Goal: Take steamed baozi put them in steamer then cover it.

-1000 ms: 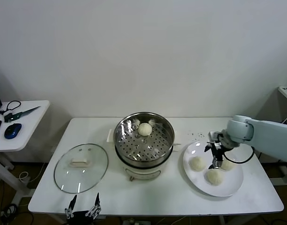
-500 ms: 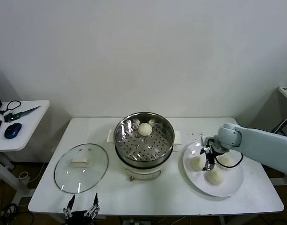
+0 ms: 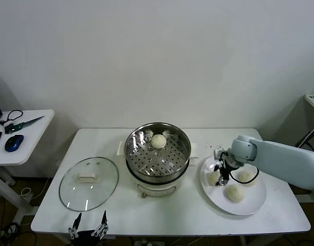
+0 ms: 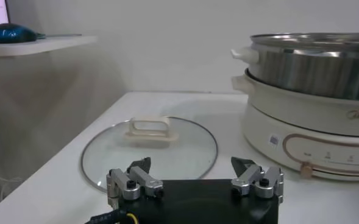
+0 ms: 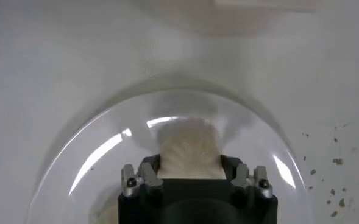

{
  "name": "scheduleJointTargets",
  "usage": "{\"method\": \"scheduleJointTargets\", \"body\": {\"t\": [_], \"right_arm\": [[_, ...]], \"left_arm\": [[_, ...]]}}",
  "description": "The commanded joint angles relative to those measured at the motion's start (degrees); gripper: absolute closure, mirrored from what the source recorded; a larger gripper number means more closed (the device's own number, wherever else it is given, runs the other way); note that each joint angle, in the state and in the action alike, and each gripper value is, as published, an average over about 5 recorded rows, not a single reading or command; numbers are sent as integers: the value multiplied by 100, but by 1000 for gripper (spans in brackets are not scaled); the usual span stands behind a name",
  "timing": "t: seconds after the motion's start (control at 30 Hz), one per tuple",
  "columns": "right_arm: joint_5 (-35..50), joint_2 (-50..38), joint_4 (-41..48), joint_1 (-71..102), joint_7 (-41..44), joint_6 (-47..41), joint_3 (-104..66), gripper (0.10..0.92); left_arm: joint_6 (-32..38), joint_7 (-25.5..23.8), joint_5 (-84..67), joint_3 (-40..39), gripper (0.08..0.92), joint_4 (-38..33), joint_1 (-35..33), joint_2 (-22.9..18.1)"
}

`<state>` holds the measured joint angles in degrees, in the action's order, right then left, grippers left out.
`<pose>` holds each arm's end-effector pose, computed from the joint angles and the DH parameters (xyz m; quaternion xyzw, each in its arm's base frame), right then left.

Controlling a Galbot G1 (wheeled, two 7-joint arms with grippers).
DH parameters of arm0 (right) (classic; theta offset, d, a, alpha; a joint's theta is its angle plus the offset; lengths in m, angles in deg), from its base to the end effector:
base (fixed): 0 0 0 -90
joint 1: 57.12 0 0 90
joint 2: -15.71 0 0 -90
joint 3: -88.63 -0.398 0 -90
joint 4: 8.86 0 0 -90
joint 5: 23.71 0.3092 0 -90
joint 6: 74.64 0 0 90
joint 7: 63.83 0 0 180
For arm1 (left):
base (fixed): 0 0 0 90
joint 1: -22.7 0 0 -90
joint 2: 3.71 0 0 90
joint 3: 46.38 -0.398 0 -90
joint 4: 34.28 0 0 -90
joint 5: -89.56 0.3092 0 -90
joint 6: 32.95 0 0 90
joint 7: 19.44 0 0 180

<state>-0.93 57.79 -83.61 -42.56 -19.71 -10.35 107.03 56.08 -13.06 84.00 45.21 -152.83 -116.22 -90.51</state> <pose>0.4906 -0.1661 -0.2247 0.4623 -0.5835 0.4790 0.4653 -0.0096 0.0215 -0.3685 0.0564 -0.9810 0.0070 0.1855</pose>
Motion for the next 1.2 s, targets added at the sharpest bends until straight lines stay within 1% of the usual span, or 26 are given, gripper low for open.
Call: {"method": "scheduleJointTargets", "body": {"t": [0.03, 0.2, 0.33, 0.43, 0.57, 0.73, 0.83, 0.93, 1.07, 1.2], "right_arm": [[10, 58, 38, -43, 76, -19, -6, 363], [101, 69, -11, -433, 241, 104, 165, 378], [407, 150, -159, -1381, 506, 327, 755, 394], [817, 341, -307, -2572, 757, 530, 1486, 397], [1467, 803, -384, -4151, 1192, 752, 2296, 397], [2521, 1504, -358, -5254, 1365, 702, 2323, 397], [3069, 2004, -401, -5274, 1098, 402, 1931, 397], [3390, 2555, -441, -4974, 777, 63, 1498, 397], [3439, 3220, -389, -4324, 422, -163, 1293, 397], [3288, 3762, -181, -3637, 83, -334, 1335, 397]], "left_arm": [[2, 0, 5, -19, 177, -9, -9, -12], [0, 0, 12, -21, 177, -13, -11, -14], [-10, -2, 13, -20, 177, -32, -8, -11], [-16, -2, 12, -17, 177, -37, -1, -3], [-21, -2, 2, -18, 177, -45, 6, 16], [-46, -6, -7, -47, 177, -71, 37, 41], [-58, -9, -7, -81, 177, -94, 56, 71], [-78, -13, -13, -108, 177, -118, 82, 87], [-105, -16, -42, -90, 177, -181, 102, 83], [-120, -16, -31, -29, 177, -200, 135, 72]]}}
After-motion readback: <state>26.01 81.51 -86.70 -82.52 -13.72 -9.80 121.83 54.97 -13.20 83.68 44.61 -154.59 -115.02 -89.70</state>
